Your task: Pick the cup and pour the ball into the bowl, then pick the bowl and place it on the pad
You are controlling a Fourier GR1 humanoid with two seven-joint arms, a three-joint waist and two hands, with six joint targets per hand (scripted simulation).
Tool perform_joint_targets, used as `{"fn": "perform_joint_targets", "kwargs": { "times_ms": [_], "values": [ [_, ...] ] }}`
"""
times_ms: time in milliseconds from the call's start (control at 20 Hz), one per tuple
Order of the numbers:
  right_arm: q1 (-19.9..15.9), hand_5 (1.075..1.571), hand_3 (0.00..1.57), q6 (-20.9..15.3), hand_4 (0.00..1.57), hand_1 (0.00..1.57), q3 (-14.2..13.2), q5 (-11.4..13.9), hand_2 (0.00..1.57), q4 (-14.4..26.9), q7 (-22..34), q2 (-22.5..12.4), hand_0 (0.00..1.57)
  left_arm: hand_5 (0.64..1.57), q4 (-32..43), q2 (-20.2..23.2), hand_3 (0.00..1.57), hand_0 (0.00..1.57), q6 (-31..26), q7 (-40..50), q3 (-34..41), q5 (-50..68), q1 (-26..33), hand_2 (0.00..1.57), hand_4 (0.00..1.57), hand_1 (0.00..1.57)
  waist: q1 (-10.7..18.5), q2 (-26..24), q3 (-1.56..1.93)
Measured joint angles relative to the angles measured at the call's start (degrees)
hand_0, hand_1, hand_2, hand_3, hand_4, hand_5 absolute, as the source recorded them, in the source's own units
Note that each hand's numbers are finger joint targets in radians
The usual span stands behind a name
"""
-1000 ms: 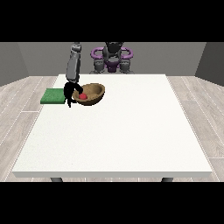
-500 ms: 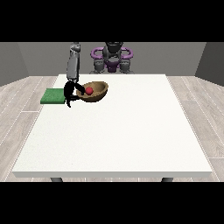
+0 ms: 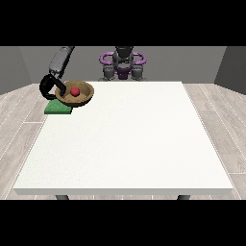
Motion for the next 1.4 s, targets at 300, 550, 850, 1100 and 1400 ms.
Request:
{"fn": "perform_joint_targets", "kwargs": {
  "times_ms": [300,550,850,1100,1400],
  "values": [
    [-2.3,1.564,0.58,4.9,1.09,1.57,-0.4,0.0,1.57,-0.8,6.7,-7.0,1.57,1.543,3.2,1.1,0.0,0.0,-0.2,-3.7,1.1,-0.9,3.3,0.0,1.2,0.0,-3.2,-1.5,0.13],
    [-2.3,1.568,0.38,8.6,1.12,1.57,-1.8,-0.9,1.57,0.0,6.6,-9.8,1.57,1.551,5.5,3.5,0.0,0.0,-2.0,-5.9,2.4,-0.1,4.7,0.0,1.21,0.0,-4.1,-0.2,0.17],
    [-1.5,1.566,0.45,9.3,1.07,1.57,-2.7,-1.5,1.57,-0.6,5.5,-9.0,1.57,1.553,9.9,6.6,0.0,0.0,-4.1,-10.7,4.1,-0.2,6.7,0.0,1.21,0.0,-5.5,1.3,0.19],
    [-2.2,1.571,0.53,7.0,1.03,1.57,-3.3,-2.1,1.57,0.5,4.2,-5.2,1.57,1.555,10.3,6.7,0.0,0.0,-4.0,-12.3,3.4,-0.1,6.4,0.0,1.21,0.0,-4.9,2.7,0.21],
    [-2.6,1.569,0.74,7.6,0.9,1.57,-4.7,-3.5,1.57,2.2,4.1,-4.2,1.57,1.559,10.5,6.9,0.0,0.0,-3.4,-13.1,2.6,-0.3,7.2,0.0,1.2,0.0,-5.1,2.4,0.24]
  ]
}}
